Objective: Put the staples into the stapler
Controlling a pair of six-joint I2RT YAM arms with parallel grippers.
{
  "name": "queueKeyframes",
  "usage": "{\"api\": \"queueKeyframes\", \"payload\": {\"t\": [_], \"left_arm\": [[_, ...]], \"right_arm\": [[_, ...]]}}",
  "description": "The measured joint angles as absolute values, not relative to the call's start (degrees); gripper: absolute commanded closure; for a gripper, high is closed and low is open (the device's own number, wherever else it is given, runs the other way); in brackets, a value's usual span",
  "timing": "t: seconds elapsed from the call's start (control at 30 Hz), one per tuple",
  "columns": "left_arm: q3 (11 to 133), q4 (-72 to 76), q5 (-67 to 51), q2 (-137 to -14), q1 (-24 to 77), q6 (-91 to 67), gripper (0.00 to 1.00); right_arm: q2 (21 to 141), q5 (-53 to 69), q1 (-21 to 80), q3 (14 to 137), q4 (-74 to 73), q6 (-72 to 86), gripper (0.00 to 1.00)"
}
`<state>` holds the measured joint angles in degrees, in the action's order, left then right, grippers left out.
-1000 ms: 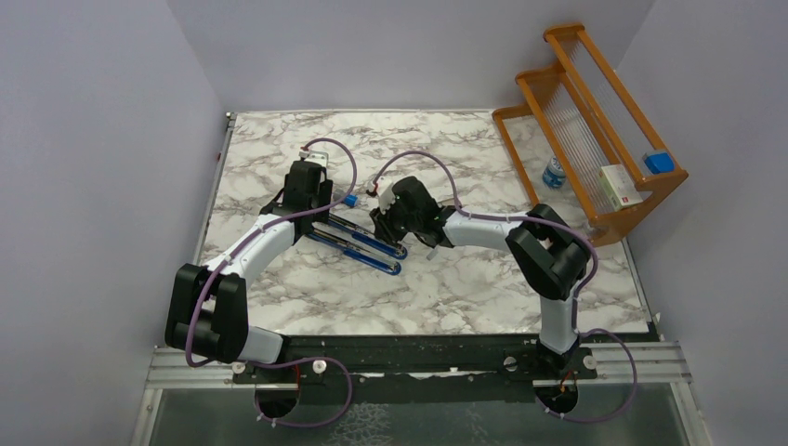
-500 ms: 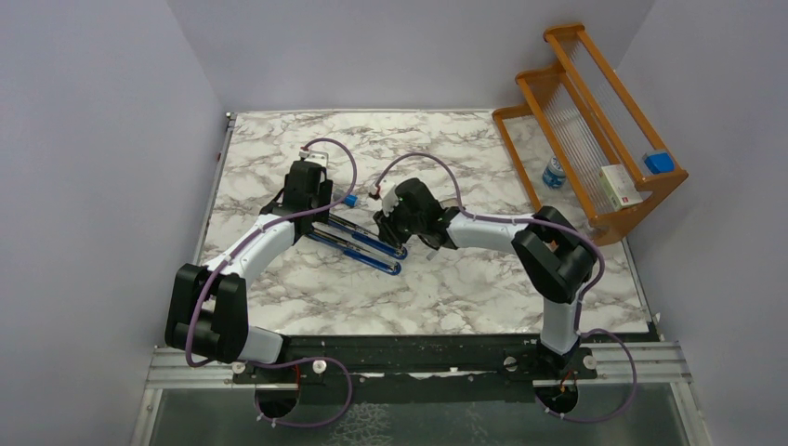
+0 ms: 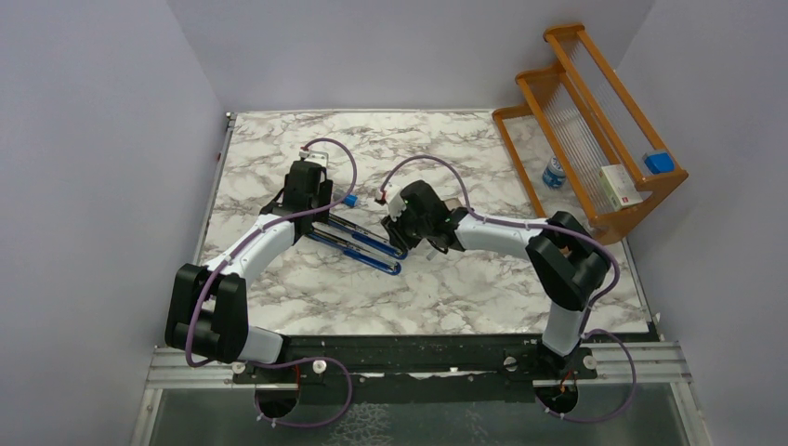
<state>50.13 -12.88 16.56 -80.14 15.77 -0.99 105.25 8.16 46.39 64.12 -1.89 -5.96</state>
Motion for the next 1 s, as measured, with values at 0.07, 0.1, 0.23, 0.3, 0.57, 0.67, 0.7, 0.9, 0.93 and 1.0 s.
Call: {"api": "queueKeyframes", "payload": {"t": [0.07,0.1,0.23,0.3,0.57,0.67,0.7,0.9,0.93,1.0], "left_arm": [[50.1,-12.9,16.6,-80.1,15.8,-1.0,0.39],[50.1,-12.9,16.6,-80.1,15.8,-1.0,0.39],[50.1,-12.9,16.6,-80.0,15.8,-1.0,0.39],[50.1,-12.9,16.6,-79.8,15.8,-1.0,0.39],[50.1,-12.9,16.6,-78.9,16.4,-1.0,0.39],[50.1,-12.8,16.6,-78.5,16.9,-1.0,0.39],[50.1,-12.8,16.6,-78.3,17.0,-1.0,0.39],[50.1,-12.3,17.1,-75.1,17.8,-1.0,0.38],[50.1,-12.1,17.3,-74.3,17.9,-1.0,0.38],[50.1,-11.7,17.4,-72.9,18.1,-1.0,0.38]], "right_arm": [[104.8,7.9,46.4,64.0,-2.8,-6.1,0.62],[104.6,7.7,46.4,63.9,-3.2,-6.1,0.62],[103.7,7.2,46.4,63.5,-4.7,-6.2,0.62],[103.1,6.8,46.4,63.3,-5.5,-6.4,0.62],[95.6,3.8,46.4,58.6,-4.8,-3.9,0.56],[90.9,-0.8,46.4,55.7,-3.2,1.9,0.55],[89.9,-2.4,46.4,55.2,-3.1,4.1,0.55],[88.0,-12.5,46.4,51.9,-4.4,19.5,0.49],[87.8,-14.0,46.4,50.9,-5.1,22.0,0.47],[87.6,-17.1,46.4,49.5,-7.9,27.4,0.45]]}}
